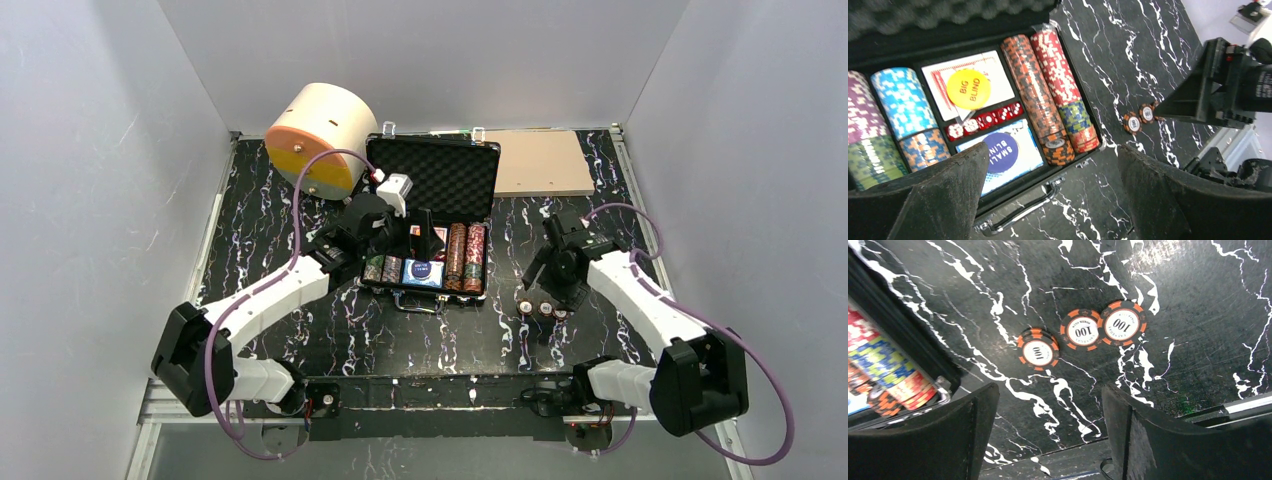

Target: Pack up texas hold em set

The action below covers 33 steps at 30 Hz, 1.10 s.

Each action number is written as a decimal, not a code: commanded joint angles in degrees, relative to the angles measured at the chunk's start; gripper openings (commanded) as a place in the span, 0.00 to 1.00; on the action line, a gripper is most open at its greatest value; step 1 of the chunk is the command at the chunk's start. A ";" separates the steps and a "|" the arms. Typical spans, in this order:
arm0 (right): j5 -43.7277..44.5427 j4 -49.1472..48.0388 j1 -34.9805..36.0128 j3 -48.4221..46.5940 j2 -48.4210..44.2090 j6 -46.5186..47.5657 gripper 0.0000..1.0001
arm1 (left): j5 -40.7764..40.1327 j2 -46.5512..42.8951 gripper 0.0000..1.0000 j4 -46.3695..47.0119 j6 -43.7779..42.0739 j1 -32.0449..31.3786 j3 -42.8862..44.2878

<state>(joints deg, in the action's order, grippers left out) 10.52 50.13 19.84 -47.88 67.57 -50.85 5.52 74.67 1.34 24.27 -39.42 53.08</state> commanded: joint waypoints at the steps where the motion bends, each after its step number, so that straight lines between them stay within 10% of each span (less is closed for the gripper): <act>1: -0.47 -1.52 0.09 2.43 2.48 -1.56 0.85 | 3.10 -3.93 0.98 5.15 3.33 0.31 -3.91; 33: 0.09 -5.12 1.89 -1.18 22.18 -12.32 0.75 | 1.03 -5.52 0.98 4.55 4.60 0.22 -6.30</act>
<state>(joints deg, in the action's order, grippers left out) 7.53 45.30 21.19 -47.53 87.22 -61.43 6.85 71.37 5.98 29.02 -39.42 47.22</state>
